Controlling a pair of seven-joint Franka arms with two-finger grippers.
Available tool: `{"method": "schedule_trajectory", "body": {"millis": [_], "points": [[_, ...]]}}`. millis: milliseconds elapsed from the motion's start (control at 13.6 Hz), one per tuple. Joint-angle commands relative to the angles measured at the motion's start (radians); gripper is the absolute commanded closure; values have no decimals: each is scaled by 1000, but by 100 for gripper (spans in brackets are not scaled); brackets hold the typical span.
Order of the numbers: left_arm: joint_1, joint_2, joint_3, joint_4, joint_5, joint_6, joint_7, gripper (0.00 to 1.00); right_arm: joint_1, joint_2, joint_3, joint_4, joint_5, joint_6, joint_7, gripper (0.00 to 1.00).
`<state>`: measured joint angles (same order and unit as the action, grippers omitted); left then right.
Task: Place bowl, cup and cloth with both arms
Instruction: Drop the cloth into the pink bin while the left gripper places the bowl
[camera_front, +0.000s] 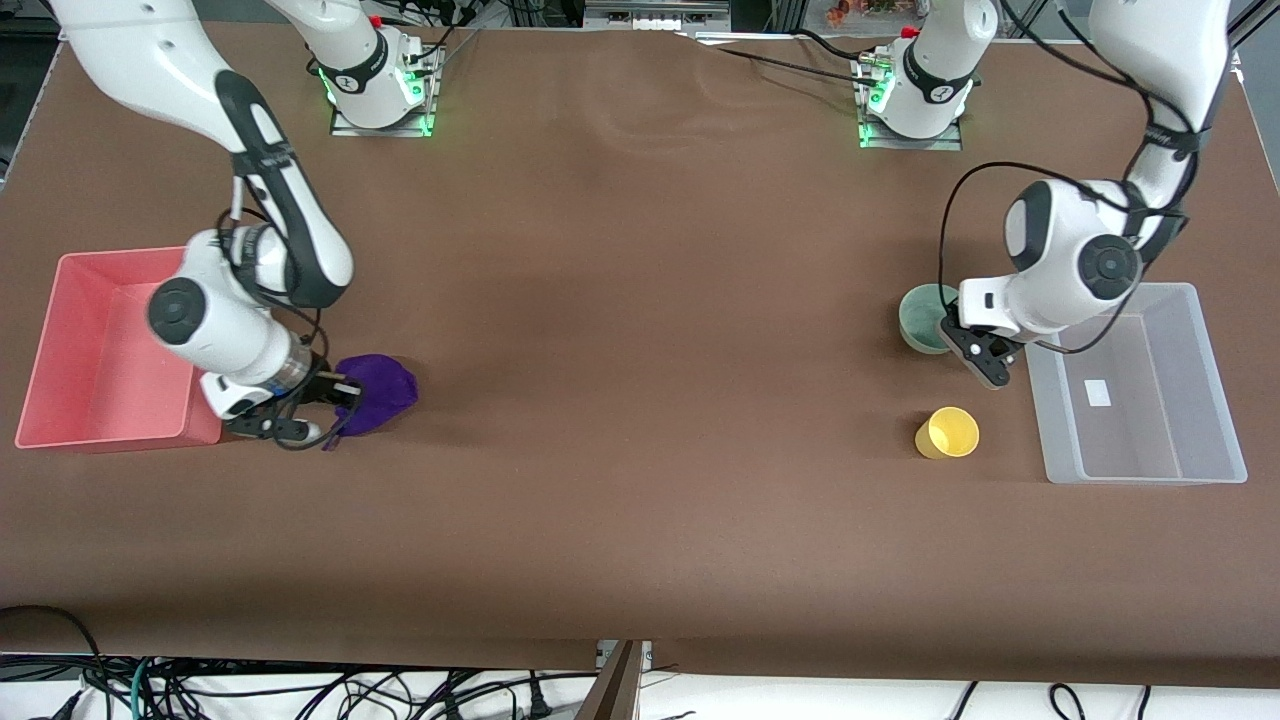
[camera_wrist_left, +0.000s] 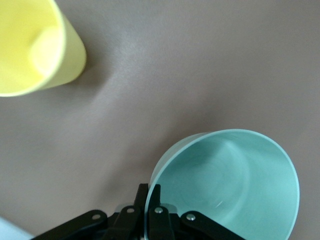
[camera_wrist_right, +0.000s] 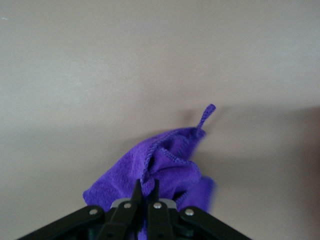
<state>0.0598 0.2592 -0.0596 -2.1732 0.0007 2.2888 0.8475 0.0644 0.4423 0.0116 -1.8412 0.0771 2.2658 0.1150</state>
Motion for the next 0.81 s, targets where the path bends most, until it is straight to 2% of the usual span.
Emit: {"method": "schedule_trajectory", "body": {"millis": [0, 74, 221, 442, 589, 736], "points": [[67, 12, 0, 224, 4, -269, 80, 100, -17, -74, -91, 176, 6, -347, -186, 100], [110, 38, 3, 292, 4, -319, 149, 100, -17, -85, -144, 227, 6, -442, -274, 100], [217, 96, 3, 383, 21, -331, 331, 100, -18, -85, -267, 293, 6, -592, -464, 100], [320, 213, 3, 522, 99, -325, 514, 100, -21, -77, -428, 290, 7, -612, -731, 100], [362, 277, 3, 556, 140, -304, 524, 100, -37, -51, -472, 264, 7, -576, -802, 100], [399, 349, 1, 547, 139, -180, 527, 100, -78, -28, -472, 206, 16, -494, -874, 100]]}}
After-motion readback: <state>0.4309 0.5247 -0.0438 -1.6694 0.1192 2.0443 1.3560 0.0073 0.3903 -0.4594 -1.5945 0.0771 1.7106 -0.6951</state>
